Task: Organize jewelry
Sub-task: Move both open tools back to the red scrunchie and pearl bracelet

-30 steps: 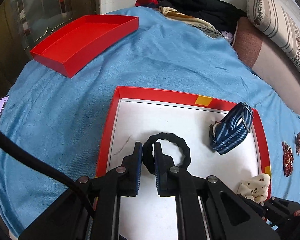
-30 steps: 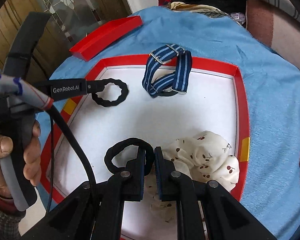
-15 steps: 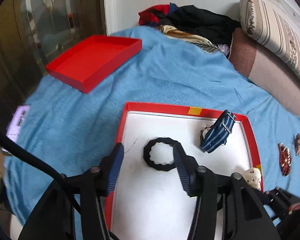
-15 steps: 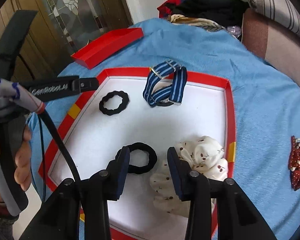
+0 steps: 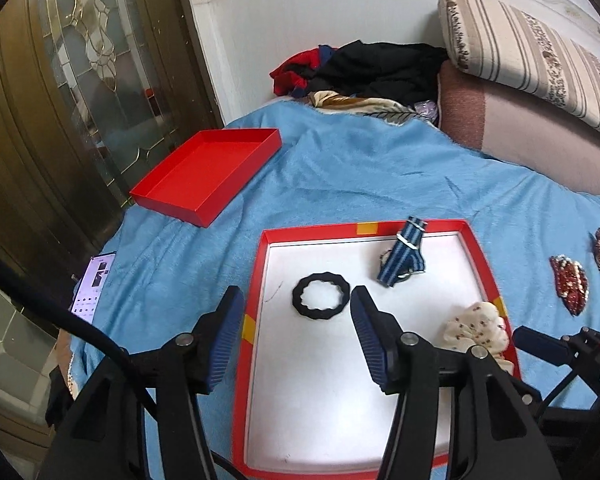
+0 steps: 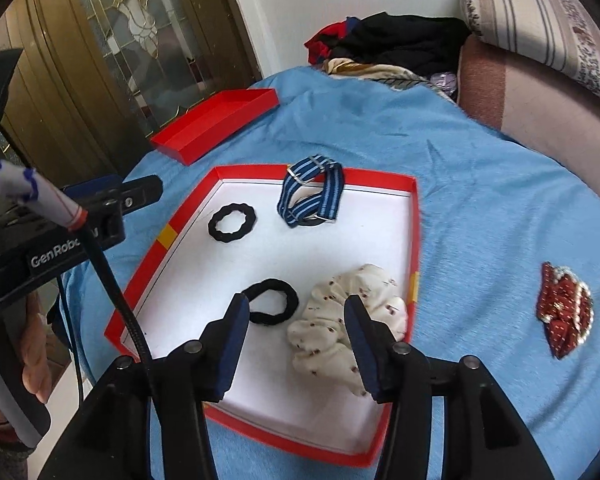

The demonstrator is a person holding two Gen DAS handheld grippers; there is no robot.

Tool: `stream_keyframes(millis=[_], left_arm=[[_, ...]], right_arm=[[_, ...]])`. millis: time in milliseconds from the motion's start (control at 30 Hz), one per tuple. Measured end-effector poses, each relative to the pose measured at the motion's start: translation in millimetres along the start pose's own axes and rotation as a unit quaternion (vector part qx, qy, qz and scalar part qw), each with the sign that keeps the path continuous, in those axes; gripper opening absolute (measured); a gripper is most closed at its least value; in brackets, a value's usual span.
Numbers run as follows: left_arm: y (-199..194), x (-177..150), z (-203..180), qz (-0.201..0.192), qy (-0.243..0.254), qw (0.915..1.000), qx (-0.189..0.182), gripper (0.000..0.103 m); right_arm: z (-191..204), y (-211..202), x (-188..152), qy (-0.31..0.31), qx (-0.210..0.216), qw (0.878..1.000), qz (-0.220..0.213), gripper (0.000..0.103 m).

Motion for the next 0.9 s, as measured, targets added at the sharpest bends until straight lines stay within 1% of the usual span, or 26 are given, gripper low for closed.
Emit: stream_keyframes(millis=[267, 400, 467, 533, 600, 700, 800, 900], left_arm=[[-20, -5, -28, -0.001, 0.016, 0.9998, -0.007, 0.056], [-28, -6, -50, 0.0, 0.024, 0.9995, -0.021, 0.056], [-29, -6, -62, 0.003, 0.028, 0.9991, -0.03, 0.056], [-30, -7, -75, 0.006, 0.032, 0.9986, -0.042, 0.057], [-27, -8, -94, 0.012, 0.039, 0.9973, -0.062, 0.059], [-20, -11, -120, 0.024, 0.047, 0.995, -0.084, 0.06], [-6, -16, -156, 0.044, 0.056, 0.9905, -0.118, 0.06], [11, -21, -188, 0.063, 0.06, 0.9843, -0.153, 0.06]], right_arm=[[-37, -28, -14, 0.034, -0.012, 0.999, -0.008, 0.055], [-60, -41, -27, 0.052, -0.022, 0.998, -0.009, 0.056], [-80, -49, -39, 0.066, -0.03, 0.997, -0.007, 0.056], [-101, -56, -52, 0.081, -0.041, 0.996, -0.004, 0.056], [-127, -62, -67, 0.099, -0.055, 0.994, 0.0, 0.056], [-169, -71, -89, 0.126, -0.083, 0.988, 0.009, 0.057], [-210, -81, -106, 0.156, -0.111, 0.981, 0.016, 0.057], [-247, -90, -117, 0.19, -0.13, 0.973, 0.015, 0.056]])
Point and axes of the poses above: each gripper's, at about its wrist camera, not at the fingertips, and y roughly the way its jaws point, z to its left, x to its top, the point moved 1 cm from there along y, roughly the way its jaws point, and after that the axes turned 6 degrees about -x, right-handed, at the moved point
